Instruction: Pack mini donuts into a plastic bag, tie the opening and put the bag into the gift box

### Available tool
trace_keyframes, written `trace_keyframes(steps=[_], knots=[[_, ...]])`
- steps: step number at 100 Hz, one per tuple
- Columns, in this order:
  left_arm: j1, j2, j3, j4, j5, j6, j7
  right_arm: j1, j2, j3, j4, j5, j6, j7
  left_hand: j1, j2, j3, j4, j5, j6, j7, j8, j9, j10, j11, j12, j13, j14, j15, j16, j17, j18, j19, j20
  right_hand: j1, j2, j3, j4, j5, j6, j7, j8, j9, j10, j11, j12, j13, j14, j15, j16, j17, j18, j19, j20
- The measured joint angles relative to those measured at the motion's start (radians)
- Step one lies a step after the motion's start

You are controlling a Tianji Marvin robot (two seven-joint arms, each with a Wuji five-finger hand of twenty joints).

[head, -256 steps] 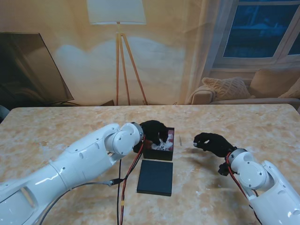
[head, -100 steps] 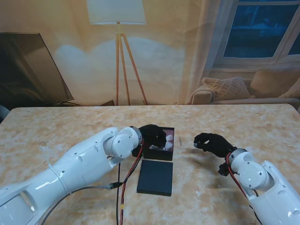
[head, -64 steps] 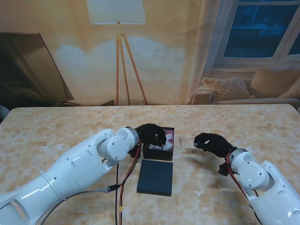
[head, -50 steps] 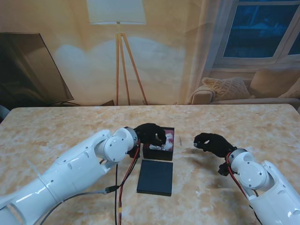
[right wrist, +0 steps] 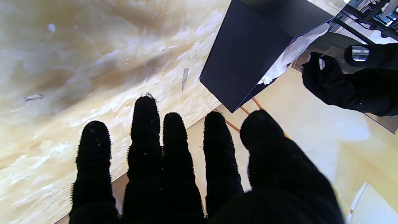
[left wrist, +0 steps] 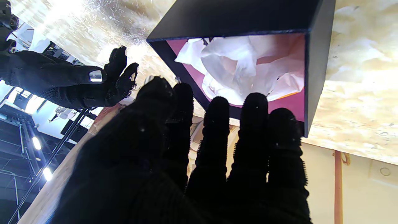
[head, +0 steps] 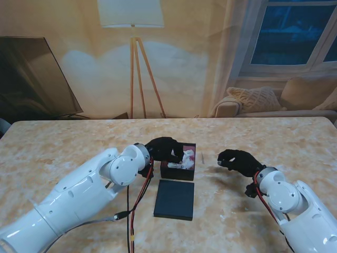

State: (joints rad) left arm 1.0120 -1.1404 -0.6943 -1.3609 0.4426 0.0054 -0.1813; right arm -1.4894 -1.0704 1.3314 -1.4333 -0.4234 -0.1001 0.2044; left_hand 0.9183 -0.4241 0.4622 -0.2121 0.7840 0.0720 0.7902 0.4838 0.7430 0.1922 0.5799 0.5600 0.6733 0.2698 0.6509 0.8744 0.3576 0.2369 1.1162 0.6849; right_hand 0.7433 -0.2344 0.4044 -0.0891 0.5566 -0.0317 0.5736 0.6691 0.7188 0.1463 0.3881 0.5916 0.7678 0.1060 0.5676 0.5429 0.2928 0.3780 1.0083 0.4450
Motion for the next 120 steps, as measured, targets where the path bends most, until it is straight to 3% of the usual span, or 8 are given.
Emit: trace_keyframes(steps=[18,25,45,83,93,102,120], knots=[[0.006,0.006,0.004,-0.002,-0.053,0.009,-0.027,-0.001,0.000,0.001,0.000,0.000,0.001,-0.002,0.032,0.054,-0.090,0.023,0.053,0.022,0.029,-0.065,0.042,0.002,-0.002,0.004,0.049,0.001,0.019,0.018,0.034,0.007,0.016,0.013,0.000,0.000,0.000,0.000,0.000,0.000,0.000,0.000,0.000,0.000,0.000,0.000,0.000,0.000,0.000,0.000,0.000,0.000,0.000,0.000],[-0.002,0.006,0.024,0.005,-0.066,0.016,-0.037,-0.001,0.000,0.001,0.000,0.000,0.002,-0.002,0.039,0.085,-0.093,0.023,0.078,0.042,-0.044,-0.099,0.051,0.004,-0.032,-0.027,0.050,0.010,-0.017,-0.011,0.040,0.007,-0.004,0.013,0.000,0.000,0.000,0.000,0.000,0.000,0.000,-0.001,0.000,0.000,0.000,0.000,0.000,0.000,0.000,0.008,0.000,0.000,0.000,0.000],[-0.021,-0.004,0.049,0.031,-0.135,0.056,-0.060,-0.001,0.000,0.002,-0.001,0.000,0.002,-0.002,0.039,0.160,-0.115,0.042,0.110,0.086,-0.197,-0.091,0.052,0.038,-0.095,-0.103,0.051,0.021,-0.083,-0.106,0.050,0.011,-0.054,-0.067,0.000,0.000,0.000,0.000,0.000,0.000,0.000,-0.002,0.000,0.000,0.000,0.000,0.000,0.000,0.000,0.009,0.000,0.000,0.000,0.000],[-0.072,-0.017,0.105,0.073,-0.173,0.086,-0.109,-0.004,0.000,0.004,-0.004,0.000,0.003,-0.003,0.004,0.163,-0.109,0.043,0.111,0.132,-0.354,-0.090,0.050,0.063,-0.145,-0.159,0.033,0.035,-0.133,-0.182,0.034,0.014,-0.081,-0.121,0.000,0.001,-0.014,0.000,0.000,0.001,-0.005,-0.002,0.000,0.000,0.000,0.000,0.000,0.000,0.000,0.009,0.000,0.000,0.000,0.000],[-0.072,-0.016,0.106,0.069,-0.185,0.088,-0.127,-0.004,0.000,0.004,-0.004,-0.001,0.003,-0.003,-0.036,0.126,0.002,0.044,0.110,0.156,-0.415,-0.076,0.034,0.079,-0.154,-0.161,0.012,0.048,-0.133,-0.184,0.028,0.026,-0.086,-0.124,0.000,0.001,-0.014,0.000,0.000,0.001,-0.005,-0.002,0.000,0.000,0.000,0.000,0.000,0.000,0.000,0.009,0.000,0.000,0.000,0.000],[-0.075,-0.012,0.111,0.069,-0.203,0.067,-0.140,-0.004,0.000,0.004,-0.004,0.000,0.003,-0.002,-0.133,0.121,0.100,0.055,0.110,0.168,-0.447,-0.069,0.018,0.088,-0.156,-0.161,-0.001,0.050,-0.132,-0.184,0.024,0.027,-0.087,-0.124,0.000,0.001,-0.014,0.000,0.000,0.001,-0.005,-0.002,0.000,0.000,0.000,0.000,0.000,0.000,0.000,0.009,0.000,0.000,0.000,0.000],[-0.076,-0.011,0.115,0.072,-0.212,0.044,-0.148,-0.004,0.000,0.004,-0.004,0.000,0.002,-0.002,-0.169,0.121,0.131,0.064,0.109,0.178,-0.480,-0.070,-0.010,0.096,-0.167,-0.161,-0.026,0.058,-0.132,-0.184,0.010,0.030,-0.089,-0.124,0.000,0.001,-0.016,0.000,0.000,0.001,-0.005,-0.002,0.000,0.000,0.000,0.000,0.000,0.000,0.000,0.009,0.000,0.000,0.000,0.000]])
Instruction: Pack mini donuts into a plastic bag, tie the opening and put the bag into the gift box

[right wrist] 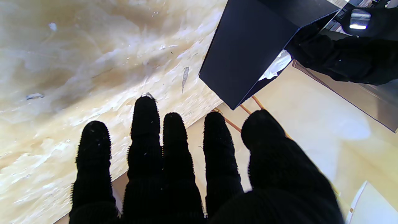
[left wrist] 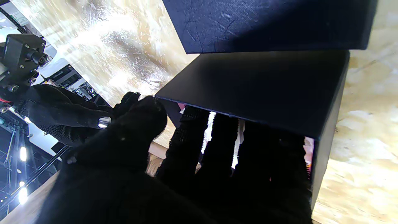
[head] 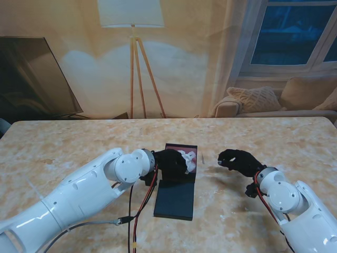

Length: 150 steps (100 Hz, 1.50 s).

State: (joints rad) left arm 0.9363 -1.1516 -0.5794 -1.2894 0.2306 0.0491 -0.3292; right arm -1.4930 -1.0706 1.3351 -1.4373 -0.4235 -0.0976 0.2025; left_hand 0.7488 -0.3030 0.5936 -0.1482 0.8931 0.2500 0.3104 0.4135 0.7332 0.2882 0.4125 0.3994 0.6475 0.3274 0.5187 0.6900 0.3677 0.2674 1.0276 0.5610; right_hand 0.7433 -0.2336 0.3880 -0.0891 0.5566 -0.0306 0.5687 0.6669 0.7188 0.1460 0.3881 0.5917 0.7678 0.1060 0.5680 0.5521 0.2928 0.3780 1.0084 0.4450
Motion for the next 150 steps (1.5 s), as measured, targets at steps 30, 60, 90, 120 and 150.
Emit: trace_keyframes(steps=[30,60,90,120,150], knots=[[0.000,-0.001,0.017,-0.018,0.040,0.016,0.031,0.001,0.000,-0.001,0.001,0.001,0.000,0.002,-0.038,-0.134,0.151,0.000,-0.052,0.037,-0.075,-0.019,-0.067,0.033,-0.013,-0.008,-0.047,0.003,-0.001,-0.011,-0.002,0.000,-0.001,0.000,0.000,0.000,-0.002,0.000,0.000,0.000,0.000,0.000,0.000,0.000,0.000,0.000,0.000,0.000,0.000,0.000,0.000,0.000,0.000,0.000],[-0.039,0.003,0.063,0.006,0.048,-0.087,-0.009,-0.001,0.000,0.002,0.000,-0.001,-0.001,0.001,-0.139,-0.350,0.345,-0.002,-0.080,0.067,-0.119,-0.045,-0.099,0.046,-0.042,-0.016,-0.065,0.003,-0.014,-0.025,0.004,-0.005,-0.041,-0.015,0.000,0.000,-0.002,0.000,0.000,0.000,-0.007,0.000,0.000,0.000,0.000,0.000,0.000,0.000,0.000,0.000,0.000,0.000,0.000,0.000],[-0.041,-0.008,0.079,0.026,0.117,-0.076,0.070,-0.001,0.000,0.002,0.000,-0.002,-0.003,0.002,-0.072,-0.382,0.416,-0.002,-0.075,0.048,-0.112,-0.044,-0.097,0.041,-0.010,-0.011,-0.027,-0.011,0.003,-0.025,0.079,-0.020,-0.032,-0.024,0.000,0.000,-0.002,0.000,0.000,0.000,-0.011,0.000,0.000,0.000,0.000,0.000,0.000,0.000,0.000,0.000,0.000,0.000,0.000,0.000],[-0.039,-0.025,0.088,0.023,0.111,0.001,0.084,-0.001,0.000,0.002,0.000,-0.001,-0.002,0.003,-0.024,-0.309,0.369,-0.003,-0.075,0.047,-0.100,-0.044,-0.096,0.037,0.002,-0.011,-0.022,-0.013,0.027,-0.017,0.091,-0.022,-0.015,-0.024,0.000,0.000,0.001,0.000,0.000,0.000,-0.011,0.000,0.000,0.000,0.000,0.000,0.000,0.000,0.000,0.000,0.000,0.000,0.000,0.000],[-0.067,-0.055,0.126,0.063,0.103,0.038,0.105,-0.002,0.000,0.002,0.000,-0.002,-0.002,0.002,0.001,-0.265,0.337,-0.003,-0.075,0.047,-0.090,-0.044,-0.096,0.035,0.015,-0.010,-0.011,-0.018,0.054,-0.009,0.099,-0.028,-0.009,-0.024,0.000,0.000,0.002,0.000,0.000,0.000,-0.011,0.000,0.000,0.000,0.000,0.000,0.000,0.000,0.000,0.000,0.000,0.000,0.000,0.000]])
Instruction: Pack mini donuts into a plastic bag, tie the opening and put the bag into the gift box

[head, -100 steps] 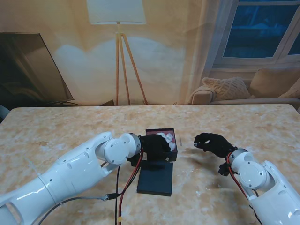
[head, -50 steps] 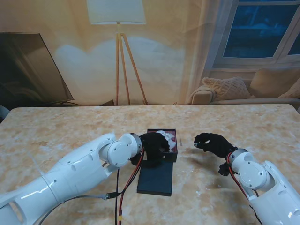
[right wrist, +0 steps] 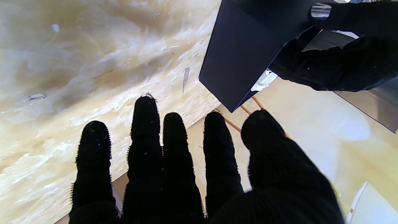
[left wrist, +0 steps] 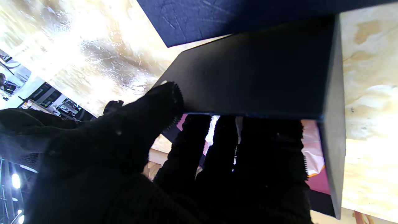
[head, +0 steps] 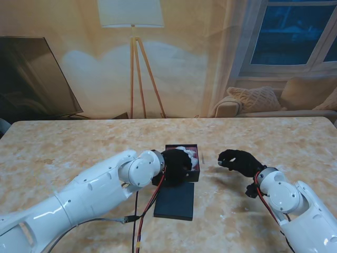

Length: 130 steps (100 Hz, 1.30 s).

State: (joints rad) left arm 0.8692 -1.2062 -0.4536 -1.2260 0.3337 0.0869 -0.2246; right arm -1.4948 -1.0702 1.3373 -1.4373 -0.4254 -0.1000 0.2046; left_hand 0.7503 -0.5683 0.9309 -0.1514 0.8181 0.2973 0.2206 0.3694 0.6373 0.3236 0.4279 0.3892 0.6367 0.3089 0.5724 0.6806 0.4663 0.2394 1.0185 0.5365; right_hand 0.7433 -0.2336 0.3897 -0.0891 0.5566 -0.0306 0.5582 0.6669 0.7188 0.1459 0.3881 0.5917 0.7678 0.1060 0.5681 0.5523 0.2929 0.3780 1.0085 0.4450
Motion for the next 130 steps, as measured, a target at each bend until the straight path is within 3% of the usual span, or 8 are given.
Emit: trace_keyframes(steps=[30,43,47,54,115,130], knots=[[-0.002,-0.008,-0.004,0.003,0.003,0.017,0.006,0.001,0.000,0.000,0.000,0.001,0.000,0.005,0.007,0.011,-0.023,0.000,0.000,-0.026,0.015,0.000,0.010,-0.006,0.000,0.000,-0.001,-0.003,0.000,0.000,-0.008,-0.001,0.000,0.000,0.000,0.000,0.000,0.000,0.000,0.000,0.000,0.000,0.000,0.000,0.000,0.000,0.000,0.000,0.000,0.000,0.000,0.000,0.000,0.000],[0.020,0.012,-0.045,-0.040,0.031,0.001,-0.008,0.001,0.000,0.000,0.000,0.001,0.000,0.006,-0.017,0.017,-0.025,0.000,0.000,-0.063,0.043,0.012,0.010,-0.012,-0.002,0.000,-0.038,0.000,-0.042,0.000,-0.069,-0.001,-0.001,0.000,0.000,0.000,0.000,0.000,0.000,0.000,0.000,0.000,0.000,0.000,0.000,0.000,0.000,0.000,0.000,0.000,0.000,0.000,0.000,0.000],[0.027,0.022,-0.055,-0.062,0.049,-0.003,-0.012,0.001,0.000,0.001,0.000,0.002,0.000,0.007,-0.024,0.018,-0.026,0.000,-0.002,-0.116,0.072,0.027,0.010,-0.025,-0.003,0.000,-0.054,0.001,-0.053,0.000,-0.098,0.009,-0.001,0.000,0.000,0.000,0.000,0.000,0.000,0.000,0.000,0.000,0.000,0.000,0.000,0.000,0.000,0.000,0.000,0.000,-0.001,0.000,0.000,0.000],[0.032,0.036,-0.061,-0.084,0.087,-0.025,-0.014,0.001,0.001,0.001,0.001,0.006,-0.001,0.012,-0.028,0.018,-0.026,0.000,-0.003,-0.145,0.099,0.039,0.010,-0.046,-0.010,0.000,-0.054,0.001,-0.060,0.000,-0.116,0.010,-0.001,0.000,0.000,0.000,0.000,0.000,0.000,0.000,0.000,0.000,0.000,0.000,0.000,0.000,0.000,0.000,0.000,0.000,-0.003,0.000,0.000,0.000],[0.134,0.087,-0.195,-0.230,0.134,-0.095,-0.022,0.001,0.002,0.001,0.002,0.011,-0.007,0.017,-0.077,0.018,-0.037,0.000,-0.040,-0.153,0.170,0.051,-0.016,-0.066,-0.048,0.003,-0.097,0.008,-0.096,0.000,-0.162,0.020,-0.028,0.022,0.000,0.000,0.000,0.000,0.000,-0.001,0.002,0.000,0.000,0.000,0.000,0.000,0.000,0.000,0.000,0.000,-0.003,0.000,0.000,0.000],[0.183,0.095,-0.259,-0.276,0.183,-0.111,-0.033,-0.011,0.002,0.002,-0.017,-0.005,0.004,-0.004,-0.078,0.048,-0.075,0.000,-0.063,-0.145,0.153,0.047,-0.018,-0.066,-0.040,0.015,-0.101,0.009,-0.081,0.009,-0.164,0.020,-0.030,0.036,0.016,0.000,0.000,0.000,0.000,-0.003,0.045,-0.020,0.030,0.000,0.068,0.054,0.040,-0.016,0.119,0.066,0.022,0.000,0.014,0.000]])
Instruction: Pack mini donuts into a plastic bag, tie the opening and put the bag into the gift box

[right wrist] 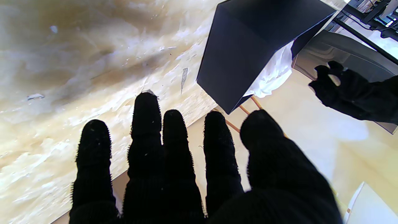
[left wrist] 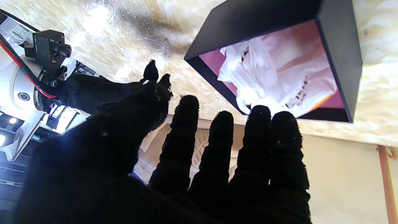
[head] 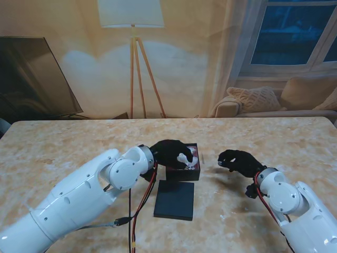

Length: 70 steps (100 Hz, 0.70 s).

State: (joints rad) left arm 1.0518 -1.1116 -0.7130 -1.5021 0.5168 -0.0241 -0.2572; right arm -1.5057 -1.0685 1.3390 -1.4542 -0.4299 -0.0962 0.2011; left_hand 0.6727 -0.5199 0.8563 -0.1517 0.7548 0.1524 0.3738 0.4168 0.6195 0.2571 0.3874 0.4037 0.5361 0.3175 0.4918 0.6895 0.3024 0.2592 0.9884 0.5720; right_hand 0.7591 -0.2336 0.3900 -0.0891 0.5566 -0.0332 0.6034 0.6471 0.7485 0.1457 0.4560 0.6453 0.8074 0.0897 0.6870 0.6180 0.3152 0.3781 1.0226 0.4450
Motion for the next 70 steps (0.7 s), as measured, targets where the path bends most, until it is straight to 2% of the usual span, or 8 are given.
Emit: trace_keyframes(steps=[11,25,40,47,49,53,62,70], knots=[[0.067,0.013,-0.080,-0.047,0.083,-0.047,-0.007,-0.021,0.002,0.003,-0.042,-0.006,0.023,0.013,0.000,0.025,-0.026,0.000,-0.001,0.021,-0.042,-0.022,0.001,-0.001,0.039,0.050,0.014,0.000,0.055,0.070,0.000,0.000,0.019,0.027,-0.002,0.000,-0.011,0.000,0.000,0.000,0.002,-0.044,0.046,-0.003,0.100,0.068,0.048,-0.027,0.149,0.057,0.042,-0.021,0.046,0.000],[0.148,0.032,-0.170,-0.081,0.132,-0.075,-0.011,-0.040,0.007,0.003,-0.079,-0.013,0.028,0.051,0.000,0.031,-0.039,0.000,-0.012,0.056,-0.092,-0.038,0.001,-0.002,0.076,0.125,0.026,-0.001,0.125,0.180,0.000,0.000,0.066,0.093,0.039,0.001,-0.032,0.000,0.001,0.000,-0.004,-0.123,0.150,-0.065,0.296,0.183,0.162,-0.084,0.394,0.130,0.136,-0.060,0.135,0.019],[0.221,0.045,-0.249,-0.098,0.187,-0.082,-0.006,-0.046,0.021,-0.002,-0.106,-0.004,0.052,0.148,0.000,0.062,-0.054,0.000,-0.012,0.076,-0.129,-0.048,0.003,-0.002,0.118,0.196,0.063,-0.012,0.197,0.269,0.013,0.001,0.124,0.164,0.106,0.002,-0.025,0.000,0.001,0.002,0.004,-0.221,0.258,-0.135,0.497,0.261,0.288,-0.143,0.603,0.152,0.247,-0.097,0.245,0.038],[0.252,0.049,-0.282,-0.103,0.194,-0.082,-0.003,-0.045,0.030,-0.008,-0.118,0.007,0.073,0.198,0.002,0.086,-0.080,0.001,-0.012,0.078,-0.140,-0.049,0.017,-0.002,0.140,0.222,0.081,-0.017,0.232,0.303,0.025,-0.003,0.154,0.194,0.093,0.002,0.135,0.000,0.000,0.002,-0.004,-0.253,0.294,-0.174,0.570,0.270,0.334,-0.172,0.681,0.152,0.295,-0.108,0.293,0.038],[0.260,0.050,-0.290,-0.103,0.199,-0.082,-0.002,-0.044,0.033,-0.010,-0.121,0.010,0.078,0.216,0.006,0.084,-0.092,0.001,-0.012,0.078,-0.141,-0.050,0.017,-0.002,0.144,0.231,0.093,-0.022,0.236,0.311,0.028,-0.006,0.165,0.204,0.090,0.002,0.149,0.000,0.000,0.002,-0.013,-0.253,0.293,-0.177,0.579,0.272,0.342,-0.177,0.687,0.152,0.299,-0.109,0.299,0.038],[0.276,0.052,-0.307,-0.105,0.211,-0.082,-0.001,-0.042,0.040,-0.013,-0.128,0.012,0.085,0.263,0.018,0.095,-0.104,0.001,-0.012,0.080,-0.150,-0.059,0.018,-0.003,0.154,0.247,0.097,-0.025,0.258,0.330,0.032,-0.009,0.178,0.218,0.064,0.002,0.233,0.000,0.000,0.003,-0.078,-0.253,0.315,-0.195,0.603,0.282,0.363,-0.192,0.716,0.152,0.321,-0.117,0.318,0.038],[0.311,0.057,-0.344,-0.108,0.253,-0.081,-0.004,-0.033,0.057,-0.026,-0.142,0.009,0.097,0.349,0.032,0.095,-0.117,0.001,-0.012,0.082,-0.151,-0.059,0.051,-0.004,0.192,0.290,0.139,-0.035,0.322,0.374,0.064,-0.010,0.239,0.257,0.025,0.017,0.314,0.032,0.000,0.005,-0.161,-0.231,0.325,-0.219,0.639,0.292,0.383,-0.212,0.747,0.152,0.347,-0.130,0.341,0.038],[0.337,0.062,-0.370,-0.107,0.265,-0.080,-0.004,-0.024,0.069,-0.040,-0.149,0.005,0.112,0.371,0.041,0.106,-0.128,0.002,-0.011,0.085,-0.151,-0.059,0.085,-0.004,0.224,0.327,0.186,-0.040,0.378,0.411,0.097,-0.011,0.294,0.293,0.012,0.027,0.362,0.065,0.000,0.028,-0.207,-0.214,0.335,-0.233,0.661,0.295,0.394,-0.223,0.769,0.152,0.364,-0.138,0.351,0.038]])
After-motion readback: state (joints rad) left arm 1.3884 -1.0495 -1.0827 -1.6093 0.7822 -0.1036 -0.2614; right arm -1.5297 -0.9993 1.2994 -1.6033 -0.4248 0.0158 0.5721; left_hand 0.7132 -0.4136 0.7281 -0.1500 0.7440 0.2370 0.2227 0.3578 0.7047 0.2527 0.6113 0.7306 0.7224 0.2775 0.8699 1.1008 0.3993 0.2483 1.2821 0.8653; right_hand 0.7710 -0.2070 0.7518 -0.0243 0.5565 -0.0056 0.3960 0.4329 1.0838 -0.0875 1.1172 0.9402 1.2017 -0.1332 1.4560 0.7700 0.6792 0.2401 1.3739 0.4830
